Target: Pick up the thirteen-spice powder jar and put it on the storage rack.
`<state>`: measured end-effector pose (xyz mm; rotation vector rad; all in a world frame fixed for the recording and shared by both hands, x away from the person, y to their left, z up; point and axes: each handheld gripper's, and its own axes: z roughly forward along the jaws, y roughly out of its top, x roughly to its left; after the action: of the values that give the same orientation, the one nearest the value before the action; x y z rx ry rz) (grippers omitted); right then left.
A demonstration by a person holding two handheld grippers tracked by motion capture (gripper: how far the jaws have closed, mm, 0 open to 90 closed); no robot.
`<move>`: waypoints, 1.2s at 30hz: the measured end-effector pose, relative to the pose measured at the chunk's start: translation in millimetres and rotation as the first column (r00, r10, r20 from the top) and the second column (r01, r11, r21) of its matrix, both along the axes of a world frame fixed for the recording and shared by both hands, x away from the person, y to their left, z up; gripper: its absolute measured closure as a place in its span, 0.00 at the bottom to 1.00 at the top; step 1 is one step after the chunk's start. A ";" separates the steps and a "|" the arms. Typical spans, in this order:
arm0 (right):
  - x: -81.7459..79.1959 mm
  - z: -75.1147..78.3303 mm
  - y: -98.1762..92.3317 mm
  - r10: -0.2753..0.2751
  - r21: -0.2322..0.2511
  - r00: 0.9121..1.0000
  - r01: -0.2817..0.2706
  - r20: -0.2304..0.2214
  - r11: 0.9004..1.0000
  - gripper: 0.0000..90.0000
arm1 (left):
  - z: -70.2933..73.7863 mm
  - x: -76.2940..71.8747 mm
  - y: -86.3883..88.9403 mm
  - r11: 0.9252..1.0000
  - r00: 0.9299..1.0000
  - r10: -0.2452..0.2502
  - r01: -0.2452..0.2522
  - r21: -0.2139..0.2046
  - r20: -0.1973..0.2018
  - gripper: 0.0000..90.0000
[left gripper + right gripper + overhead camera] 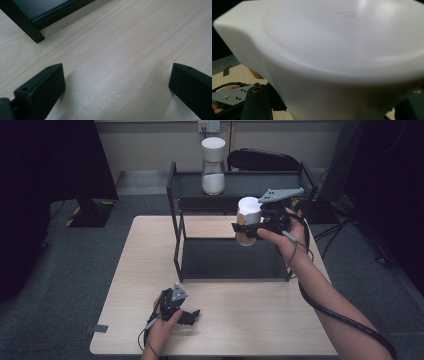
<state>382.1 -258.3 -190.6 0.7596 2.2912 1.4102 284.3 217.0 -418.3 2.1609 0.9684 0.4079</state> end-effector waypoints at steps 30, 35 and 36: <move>14.1 57.2 9.9 0.006 0.013 1.000 -0.006 0.002 1.000 0.33 | 0.2 0.2 0.1 1.000 1.000 0.000 0.000 0.000 -0.001 0.00; 16.0 67.2 9.4 -0.003 0.020 1.000 0.003 0.008 1.000 0.33 | 0.2 0.1 0.1 1.000 1.000 0.000 0.000 0.000 -0.001 0.00; 16.5 68.8 9.3 -0.004 0.020 1.000 0.004 0.009 1.000 0.33 | 0.2 0.1 0.1 1.000 1.000 0.000 0.000 0.000 -0.001 0.00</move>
<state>398.6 -249.1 -121.8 0.7622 2.2710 1.4344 284.4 217.1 -418.1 2.1612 0.9685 0.4065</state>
